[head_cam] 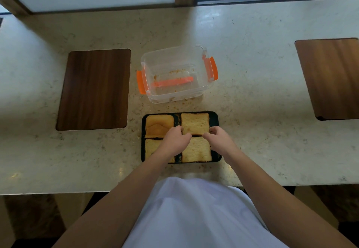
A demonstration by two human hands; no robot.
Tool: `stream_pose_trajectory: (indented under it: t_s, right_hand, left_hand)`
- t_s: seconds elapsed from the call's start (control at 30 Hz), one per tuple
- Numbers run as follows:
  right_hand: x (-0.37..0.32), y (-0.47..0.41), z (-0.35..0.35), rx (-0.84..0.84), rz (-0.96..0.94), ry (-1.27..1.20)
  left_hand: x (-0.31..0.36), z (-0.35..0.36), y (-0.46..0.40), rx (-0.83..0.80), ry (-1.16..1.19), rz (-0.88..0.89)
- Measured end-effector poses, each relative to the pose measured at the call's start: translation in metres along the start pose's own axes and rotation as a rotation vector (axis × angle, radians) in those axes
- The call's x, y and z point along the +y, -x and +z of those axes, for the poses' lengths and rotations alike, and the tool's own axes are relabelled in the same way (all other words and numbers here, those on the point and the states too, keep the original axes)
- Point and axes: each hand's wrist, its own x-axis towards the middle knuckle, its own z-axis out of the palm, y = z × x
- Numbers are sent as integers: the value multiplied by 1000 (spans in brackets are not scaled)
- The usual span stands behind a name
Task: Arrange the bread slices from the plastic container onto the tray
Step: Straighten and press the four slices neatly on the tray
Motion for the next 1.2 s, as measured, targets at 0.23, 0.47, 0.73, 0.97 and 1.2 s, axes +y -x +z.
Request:
stream_pose_trajectory:
  t_s: [0.23, 0.47, 0.73, 0.97, 1.2]
  right_hand:
    - [5, 1, -3, -12, 14, -48]
    - [8, 1, -10, -2, 29, -78]
    - [11, 0, -13, -3, 29, -85]
    - [12, -2, -11, -3, 22, -72]
    - [13, -1, -12, 43, -32, -20]
  left_hand:
    - [5, 1, 4, -7, -12, 1]
    - [15, 6, 4, -22, -18, 15]
    - [17, 7, 7, -27, -1, 9]
    - [16, 6, 8, -27, 4, 11]
    - [8, -7, 13, 49, 0, 85]
